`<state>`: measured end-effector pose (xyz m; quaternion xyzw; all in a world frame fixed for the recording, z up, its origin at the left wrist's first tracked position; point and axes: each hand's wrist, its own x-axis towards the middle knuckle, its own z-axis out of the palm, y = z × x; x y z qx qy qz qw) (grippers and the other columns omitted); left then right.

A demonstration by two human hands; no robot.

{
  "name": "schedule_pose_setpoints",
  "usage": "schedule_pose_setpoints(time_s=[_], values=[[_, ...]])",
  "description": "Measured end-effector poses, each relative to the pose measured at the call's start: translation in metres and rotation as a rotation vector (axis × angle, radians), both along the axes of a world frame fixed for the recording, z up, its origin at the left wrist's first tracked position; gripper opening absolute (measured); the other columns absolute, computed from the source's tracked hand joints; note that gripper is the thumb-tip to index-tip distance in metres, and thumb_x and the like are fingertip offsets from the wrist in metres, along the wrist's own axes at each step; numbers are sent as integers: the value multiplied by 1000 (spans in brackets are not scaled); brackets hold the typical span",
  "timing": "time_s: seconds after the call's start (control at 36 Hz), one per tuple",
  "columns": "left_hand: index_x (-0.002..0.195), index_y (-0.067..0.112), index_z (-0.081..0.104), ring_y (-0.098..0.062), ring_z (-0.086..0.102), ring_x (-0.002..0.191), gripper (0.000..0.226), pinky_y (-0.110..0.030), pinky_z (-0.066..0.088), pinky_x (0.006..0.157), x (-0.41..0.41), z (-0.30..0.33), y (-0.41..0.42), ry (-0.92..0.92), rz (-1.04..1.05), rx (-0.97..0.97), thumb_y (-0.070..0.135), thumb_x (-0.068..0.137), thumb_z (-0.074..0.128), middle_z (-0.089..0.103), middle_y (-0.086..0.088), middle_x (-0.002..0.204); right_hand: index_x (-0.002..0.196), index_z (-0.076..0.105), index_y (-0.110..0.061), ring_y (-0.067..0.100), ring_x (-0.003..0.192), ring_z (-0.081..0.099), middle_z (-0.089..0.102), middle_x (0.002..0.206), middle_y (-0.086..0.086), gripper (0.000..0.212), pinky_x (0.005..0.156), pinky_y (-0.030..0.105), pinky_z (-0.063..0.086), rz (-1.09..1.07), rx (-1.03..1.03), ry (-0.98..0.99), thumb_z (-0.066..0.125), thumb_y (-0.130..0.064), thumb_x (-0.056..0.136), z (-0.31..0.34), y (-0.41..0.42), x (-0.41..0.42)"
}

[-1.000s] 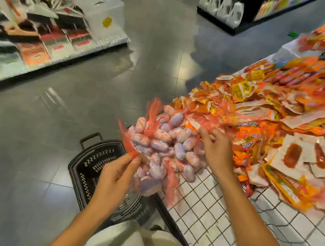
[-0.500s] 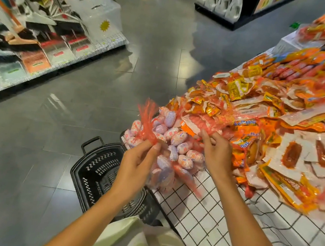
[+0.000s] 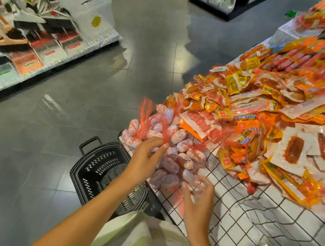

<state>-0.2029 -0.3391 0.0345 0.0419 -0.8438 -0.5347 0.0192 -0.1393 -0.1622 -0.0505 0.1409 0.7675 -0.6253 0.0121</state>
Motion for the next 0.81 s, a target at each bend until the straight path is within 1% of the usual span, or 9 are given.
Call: schedule_pose_setpoints(time_s=[0.11,0.17,0.28,0.33,0.44,0.5,0.58,0.69,0.81], values=[[91,21,72,-7,55,83,21,-30,42,73,-3,2,7,33,-59,-7,18,103,55,60,12,81,114,60,-21,7,77,72,71,95,-6,24,67,27,60,107,-299,-452,69,-30,94,-14,-17,20],[96,17,74,2,55,88,20,-21,41,79,-3,5,13,37,-100,-15,17,103,55,62,20,86,117,63,-19,16,82,76,77,100,5,17,71,34,61,80,-520,-633,61,-23,101,-18,-22,17],[114,7,74,-15,61,111,23,-33,48,95,-2,6,23,54,-164,-11,14,102,56,68,-4,113,112,70,-1,28,87,77,76,104,21,22,66,29,61,-76,-765,-664,57,-17,103,-14,-26,-10],[117,8,73,-15,59,117,23,-35,46,101,0,4,22,40,-201,33,13,102,55,65,-5,119,108,72,5,28,86,77,76,102,24,24,65,29,61,-122,-819,-654,57,-14,102,-10,-27,-19],[131,20,65,-13,42,138,32,-34,35,115,12,-20,5,-3,-122,-13,16,99,61,52,3,142,114,69,-2,26,96,76,78,103,16,31,79,33,62,-62,-760,-627,66,-26,97,-11,-26,-19],[140,24,55,-9,35,142,47,-36,29,119,26,-42,-11,-90,14,-68,23,94,68,44,5,148,111,69,-1,25,95,76,78,100,15,40,75,29,61,-51,-725,-624,70,-35,92,-11,-24,-19],[145,18,47,-18,47,133,63,-40,39,114,45,-76,-30,-349,110,-107,28,89,75,50,-5,140,109,72,2,27,95,75,78,101,16,52,75,29,61,-7,-626,-601,69,-45,89,-9,-22,-19],[119,27,62,-12,66,84,35,-24,54,76,57,-95,-31,-486,159,-118,23,87,76,65,-3,102,103,74,-5,20,85,73,79,96,10,55,70,27,57,28,-496,-569,67,-55,83,-10,-18,-19],[96,25,63,-25,71,92,28,-39,59,78,56,-99,-30,-589,181,77,8,82,80,67,-2,110,98,77,-8,17,82,71,79,94,10,51,70,28,52,67,-449,-569,66,-56,88,-12,-11,-21]])
